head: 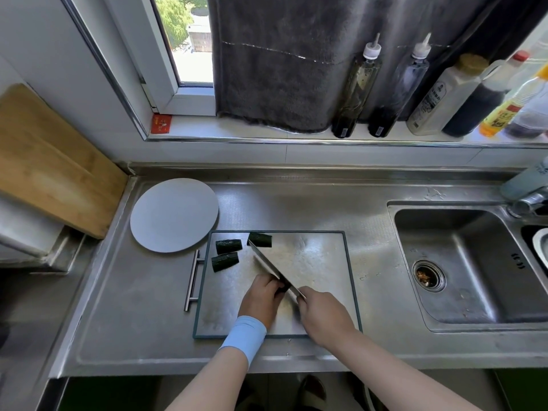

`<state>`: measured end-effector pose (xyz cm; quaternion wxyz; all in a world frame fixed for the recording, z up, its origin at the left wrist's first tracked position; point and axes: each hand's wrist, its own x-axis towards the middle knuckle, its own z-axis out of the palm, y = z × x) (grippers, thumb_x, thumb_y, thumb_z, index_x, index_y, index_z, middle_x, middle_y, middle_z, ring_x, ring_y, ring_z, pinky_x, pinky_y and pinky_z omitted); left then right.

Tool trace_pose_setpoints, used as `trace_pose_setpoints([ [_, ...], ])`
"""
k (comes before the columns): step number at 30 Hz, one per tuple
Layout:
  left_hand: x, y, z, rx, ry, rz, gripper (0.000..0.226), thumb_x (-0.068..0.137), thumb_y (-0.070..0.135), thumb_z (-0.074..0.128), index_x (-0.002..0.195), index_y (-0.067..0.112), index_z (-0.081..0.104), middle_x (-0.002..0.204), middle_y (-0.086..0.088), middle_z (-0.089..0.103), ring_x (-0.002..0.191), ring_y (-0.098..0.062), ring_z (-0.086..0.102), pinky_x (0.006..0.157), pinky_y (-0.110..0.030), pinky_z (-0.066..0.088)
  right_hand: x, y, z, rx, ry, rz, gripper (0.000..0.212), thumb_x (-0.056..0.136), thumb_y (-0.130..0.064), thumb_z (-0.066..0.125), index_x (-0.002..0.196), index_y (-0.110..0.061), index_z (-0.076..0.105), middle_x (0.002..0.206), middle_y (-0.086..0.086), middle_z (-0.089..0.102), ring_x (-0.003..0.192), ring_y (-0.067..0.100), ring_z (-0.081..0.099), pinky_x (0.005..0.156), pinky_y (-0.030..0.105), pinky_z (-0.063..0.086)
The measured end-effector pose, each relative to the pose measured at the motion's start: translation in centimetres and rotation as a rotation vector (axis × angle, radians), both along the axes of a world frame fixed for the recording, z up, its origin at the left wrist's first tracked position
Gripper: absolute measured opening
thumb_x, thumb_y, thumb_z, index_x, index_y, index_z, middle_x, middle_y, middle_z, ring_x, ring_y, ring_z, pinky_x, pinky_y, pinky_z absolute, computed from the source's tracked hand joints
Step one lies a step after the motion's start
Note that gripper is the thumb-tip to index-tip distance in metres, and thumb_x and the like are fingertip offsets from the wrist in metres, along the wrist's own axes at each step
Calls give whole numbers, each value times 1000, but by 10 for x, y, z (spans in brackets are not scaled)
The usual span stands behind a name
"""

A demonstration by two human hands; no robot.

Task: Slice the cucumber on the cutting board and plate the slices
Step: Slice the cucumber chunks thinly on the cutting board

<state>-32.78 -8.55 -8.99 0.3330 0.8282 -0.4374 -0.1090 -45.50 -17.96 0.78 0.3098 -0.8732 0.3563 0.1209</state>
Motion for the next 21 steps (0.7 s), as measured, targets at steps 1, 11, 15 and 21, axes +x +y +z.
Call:
trace_pose_setpoints([
  [1,0,0,2,6,9,6,13,79,14,72,92,13,71,94,-3,64,92,-17,57,73,-22,48,-3,2,2,-6,-9,5,26,102,-31,35,113,-26,58,90,4,68,72,23,52,61,32,38],
  [11,0,1,3,18,19,6,12,79,15,72,90,12,71,95,-2,64,91,-17,59,73,-23,50,-24,5,6,-29,12,11,21,102,-29,35,102,-25,55,77,-1,60,70,24,53,57,33,36],
  [15,0,1,1,13,23,14,12,79,17,72,90,11,71,94,-2,65,91,-17,59,72,-27,51,-17,6,0,0,8,-12,21,101,-28,36,108,-24,55,82,1,62,71,23,53,60,33,39],
  [21,-1,3,4,17,-18,-3,11,79,16,70,90,15,71,93,0,63,90,-15,56,68,-31,53,2,3,-10,31,35,-23,23,100,-25,36,115,-22,53,85,3,62,73,23,52,62,33,39],
])
